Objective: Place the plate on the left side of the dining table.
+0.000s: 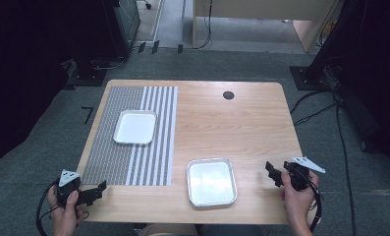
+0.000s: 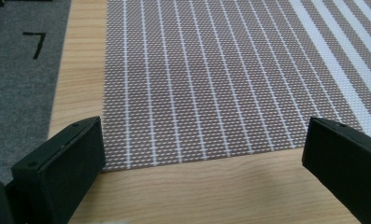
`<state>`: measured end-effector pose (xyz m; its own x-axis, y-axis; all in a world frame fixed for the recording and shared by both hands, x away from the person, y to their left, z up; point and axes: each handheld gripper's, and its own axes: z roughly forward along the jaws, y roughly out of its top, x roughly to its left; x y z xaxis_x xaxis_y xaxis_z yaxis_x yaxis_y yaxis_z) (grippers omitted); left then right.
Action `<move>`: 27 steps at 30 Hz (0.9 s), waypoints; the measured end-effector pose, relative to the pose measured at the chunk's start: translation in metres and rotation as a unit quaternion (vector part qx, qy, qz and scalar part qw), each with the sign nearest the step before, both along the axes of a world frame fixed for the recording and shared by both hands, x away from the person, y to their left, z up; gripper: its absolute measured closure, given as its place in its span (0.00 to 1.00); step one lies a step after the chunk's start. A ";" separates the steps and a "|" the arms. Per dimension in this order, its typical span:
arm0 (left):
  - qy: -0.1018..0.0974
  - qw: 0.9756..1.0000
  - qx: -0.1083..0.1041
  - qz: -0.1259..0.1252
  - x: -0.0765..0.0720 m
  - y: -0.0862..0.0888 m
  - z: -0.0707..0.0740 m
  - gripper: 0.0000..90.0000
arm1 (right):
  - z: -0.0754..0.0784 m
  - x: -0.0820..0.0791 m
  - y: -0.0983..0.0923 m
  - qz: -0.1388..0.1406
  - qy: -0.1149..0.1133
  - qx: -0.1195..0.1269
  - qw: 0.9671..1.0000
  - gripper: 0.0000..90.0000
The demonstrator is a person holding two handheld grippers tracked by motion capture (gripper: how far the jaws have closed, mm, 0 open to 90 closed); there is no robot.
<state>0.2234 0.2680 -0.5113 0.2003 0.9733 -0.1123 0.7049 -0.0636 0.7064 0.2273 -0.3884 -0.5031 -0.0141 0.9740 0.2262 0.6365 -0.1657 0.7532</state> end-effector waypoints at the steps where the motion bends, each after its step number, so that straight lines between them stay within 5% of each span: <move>1: 0.001 1.000 0.002 0.002 0.000 0.002 0.000 0.00 | -0.001 -0.002 -0.001 0.000 0.000 -0.003 1.000 0.28; 13: 0.005 1.000 0.013 0.000 -0.001 0.007 -0.003 0.00 | -0.007 -0.032 -0.029 -0.015 0.005 -0.013 1.000 0.28; 17: 0.002 0.999 0.037 -0.004 -0.001 0.004 -0.005 0.00 | -0.012 -0.038 -0.036 -0.019 0.007 -0.029 0.999 0.28; 20: 0.003 0.998 0.060 -0.005 -0.001 -0.001 -0.006 0.00 | -0.017 -0.041 -0.036 -0.018 0.008 -0.035 0.999 0.28; 27: -0.004 0.998 0.058 -0.008 -0.001 0.000 -0.007 0.00 | -0.021 -0.037 -0.027 -0.001 0.019 -0.077 0.997 0.24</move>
<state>0.2219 0.2675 -0.5183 0.2173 0.9761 0.0023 0.6978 -0.1570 0.6989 0.1900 -0.4152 -0.5241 -0.0057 0.9972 0.0744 0.6645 -0.0519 0.7455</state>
